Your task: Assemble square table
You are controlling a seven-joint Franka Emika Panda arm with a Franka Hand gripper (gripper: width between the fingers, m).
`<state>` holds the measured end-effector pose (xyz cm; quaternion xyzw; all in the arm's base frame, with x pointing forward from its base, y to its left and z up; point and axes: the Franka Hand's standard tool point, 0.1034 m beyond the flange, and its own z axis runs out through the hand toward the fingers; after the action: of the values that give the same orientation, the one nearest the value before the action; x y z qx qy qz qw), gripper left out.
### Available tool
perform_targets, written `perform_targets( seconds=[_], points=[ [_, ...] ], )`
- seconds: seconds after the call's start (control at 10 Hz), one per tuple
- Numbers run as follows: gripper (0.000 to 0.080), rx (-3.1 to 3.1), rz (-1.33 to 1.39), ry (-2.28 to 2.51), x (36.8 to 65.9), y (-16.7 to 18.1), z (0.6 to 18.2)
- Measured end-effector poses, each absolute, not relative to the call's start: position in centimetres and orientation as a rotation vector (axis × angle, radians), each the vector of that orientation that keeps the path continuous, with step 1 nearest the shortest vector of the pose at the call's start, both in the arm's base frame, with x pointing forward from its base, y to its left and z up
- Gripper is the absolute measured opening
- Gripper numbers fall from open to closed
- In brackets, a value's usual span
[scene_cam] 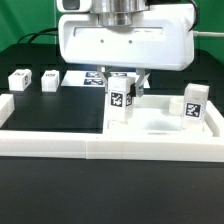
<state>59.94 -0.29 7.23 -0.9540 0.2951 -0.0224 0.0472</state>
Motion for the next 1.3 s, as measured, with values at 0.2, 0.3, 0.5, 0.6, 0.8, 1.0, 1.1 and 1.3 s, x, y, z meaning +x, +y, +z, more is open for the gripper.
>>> perform_targets(
  seconds=[0.2, 0.3, 0.5, 0.6, 0.8, 1.0, 1.1, 1.3],
  points=[
    [0.0290, -2.819, -0.065, 1.153, 61.2, -0.9, 7.0],
    [0.0290, -2.750, -0.024, 1.318, 61.4, -0.8, 7.0],
    [0.0290, -2.559, 0.031, 1.677, 61.4, 0.1, 7.1],
    [0.0290, -2.459, 0.067, 1.830, 61.3, 0.6, 7.0],
    [0.0290, -2.280, 0.087, 2.053, 61.4, 0.6, 7.1],
    [0.0290, -2.143, 0.074, 2.193, 61.6, 0.8, 7.0],
    [0.0290, -2.091, 0.048, 2.235, 61.7, 1.0, 7.0],
    [0.0290, -2.106, 0.036, 2.216, 61.8, 1.0, 7.0]
  ],
)
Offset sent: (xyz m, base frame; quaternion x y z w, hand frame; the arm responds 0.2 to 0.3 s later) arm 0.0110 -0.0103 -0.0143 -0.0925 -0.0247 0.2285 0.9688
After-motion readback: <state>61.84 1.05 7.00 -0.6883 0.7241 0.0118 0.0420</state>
